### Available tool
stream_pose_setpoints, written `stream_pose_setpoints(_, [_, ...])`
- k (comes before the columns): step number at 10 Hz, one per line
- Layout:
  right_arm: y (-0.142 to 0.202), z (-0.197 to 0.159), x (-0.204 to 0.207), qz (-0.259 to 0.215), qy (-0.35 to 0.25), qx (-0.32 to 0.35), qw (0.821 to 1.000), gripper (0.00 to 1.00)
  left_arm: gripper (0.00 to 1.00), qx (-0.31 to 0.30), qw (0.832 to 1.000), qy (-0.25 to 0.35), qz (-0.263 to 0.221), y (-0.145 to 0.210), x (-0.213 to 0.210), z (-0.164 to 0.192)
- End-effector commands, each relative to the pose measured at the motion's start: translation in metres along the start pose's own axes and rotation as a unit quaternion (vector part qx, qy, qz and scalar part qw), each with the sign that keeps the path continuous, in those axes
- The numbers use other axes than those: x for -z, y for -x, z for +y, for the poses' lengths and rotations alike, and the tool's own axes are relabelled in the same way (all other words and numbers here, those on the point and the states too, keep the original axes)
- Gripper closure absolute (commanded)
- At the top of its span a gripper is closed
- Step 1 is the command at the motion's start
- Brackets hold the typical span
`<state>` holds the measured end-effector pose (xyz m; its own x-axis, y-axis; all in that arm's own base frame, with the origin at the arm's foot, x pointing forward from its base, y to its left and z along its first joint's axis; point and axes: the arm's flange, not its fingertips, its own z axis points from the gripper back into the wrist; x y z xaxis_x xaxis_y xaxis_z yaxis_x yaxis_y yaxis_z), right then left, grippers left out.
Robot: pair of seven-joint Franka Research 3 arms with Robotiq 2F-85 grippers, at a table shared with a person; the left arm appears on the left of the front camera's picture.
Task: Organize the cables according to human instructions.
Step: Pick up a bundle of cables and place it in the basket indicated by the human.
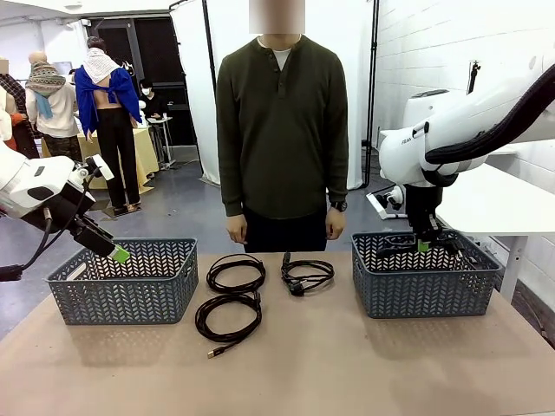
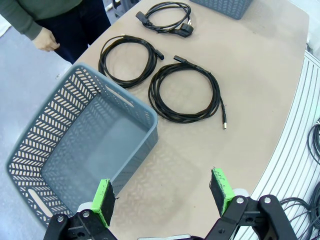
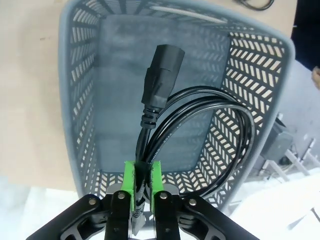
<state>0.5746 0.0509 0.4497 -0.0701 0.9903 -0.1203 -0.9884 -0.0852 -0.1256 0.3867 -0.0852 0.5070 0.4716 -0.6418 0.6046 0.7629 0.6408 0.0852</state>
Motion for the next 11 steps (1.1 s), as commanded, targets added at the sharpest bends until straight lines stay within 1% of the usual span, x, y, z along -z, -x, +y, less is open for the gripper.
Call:
stream_pose_setpoints(1, [0.004, -0.008, 0.003, -0.030, 0.006, -0.022, 0.999, 1.00, 0.00, -0.005, 1.000, 0.003, -0.006, 0.000, 0.001, 0.002])
stream_pose_setpoints(3, [0.005, -0.010, 0.005, -0.032, -0.002, -0.017, 0.999, 0.61, 0.00, -0.005, 1.000, 0.003, -0.006, 0.000, 0.001, 0.002])
stream_pose_setpoints(6, [0.004, -0.015, -0.002, -0.046, -0.019, -0.008, 0.999, 0.02, 0.00, -0.005, 1.000, 0.003, -0.006, 0.000, 0.001, 0.002])
stream_pose_setpoints(7, [0.003, -0.017, -0.006, -0.047, -0.030, -0.008, 0.998, 0.00, 0.00, -0.005, 1.000, 0.003, -0.006, 0.000, 0.001, 0.002])
stream_pose_setpoints(11, [0.004, -0.018, -0.013, -0.045, -0.069, 0.005, 0.997, 0.00, 0.00, -0.005, 1.000, 0.003, -0.006, 0.000, 0.001, 0.002])
